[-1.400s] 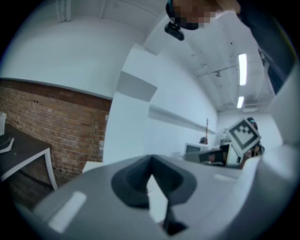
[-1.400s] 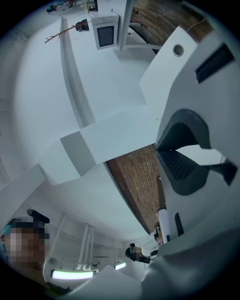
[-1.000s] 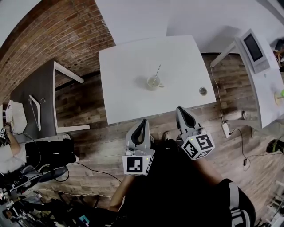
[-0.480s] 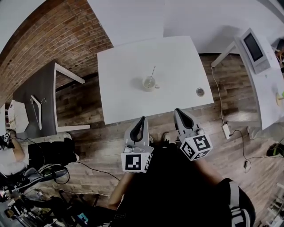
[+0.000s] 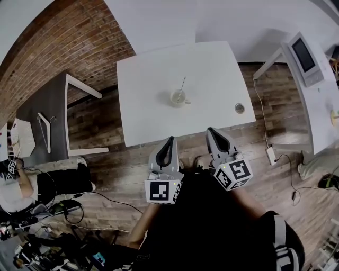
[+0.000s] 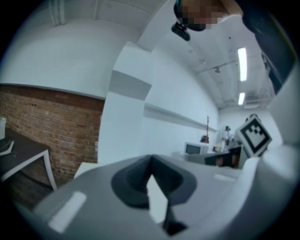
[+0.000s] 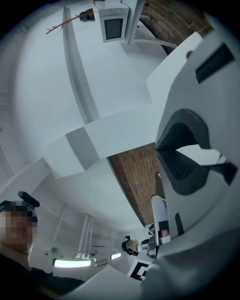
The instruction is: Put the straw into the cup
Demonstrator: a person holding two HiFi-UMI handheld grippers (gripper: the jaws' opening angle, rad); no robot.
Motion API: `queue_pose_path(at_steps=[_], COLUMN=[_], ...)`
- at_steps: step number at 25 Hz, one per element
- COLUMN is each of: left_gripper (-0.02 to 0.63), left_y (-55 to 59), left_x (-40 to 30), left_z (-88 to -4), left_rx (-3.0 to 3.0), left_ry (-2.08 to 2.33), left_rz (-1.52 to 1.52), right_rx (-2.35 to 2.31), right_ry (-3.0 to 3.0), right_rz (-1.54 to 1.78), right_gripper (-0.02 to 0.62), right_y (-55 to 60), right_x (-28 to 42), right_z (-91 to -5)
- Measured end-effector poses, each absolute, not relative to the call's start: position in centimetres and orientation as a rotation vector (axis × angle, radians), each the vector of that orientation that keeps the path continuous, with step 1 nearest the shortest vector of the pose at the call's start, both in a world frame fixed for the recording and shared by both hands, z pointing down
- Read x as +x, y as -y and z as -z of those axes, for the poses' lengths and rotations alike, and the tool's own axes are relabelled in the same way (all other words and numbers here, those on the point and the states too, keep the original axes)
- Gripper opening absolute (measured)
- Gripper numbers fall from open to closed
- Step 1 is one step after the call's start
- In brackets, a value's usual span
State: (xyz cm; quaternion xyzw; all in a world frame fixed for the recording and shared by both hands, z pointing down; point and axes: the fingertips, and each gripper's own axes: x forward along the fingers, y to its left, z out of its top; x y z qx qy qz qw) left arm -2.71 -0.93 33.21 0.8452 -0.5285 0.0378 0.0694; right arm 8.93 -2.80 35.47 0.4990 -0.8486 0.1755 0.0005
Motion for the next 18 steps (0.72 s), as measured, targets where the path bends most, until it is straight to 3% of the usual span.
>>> queue_pose_path(at_steps=[18], left_gripper=[0.005], left_y=[1.07], left_x=[-2.78], left_z=[-33.17], left_rx=[2.548], left_ry=[1.59], left_rz=[-0.099], right_rx=[1.574], right_ry=[2.649], right_rz=[-0.54], right_gripper=[0.006], right_y=[2.85], right_x=[8.97], right_z=[-35.59])
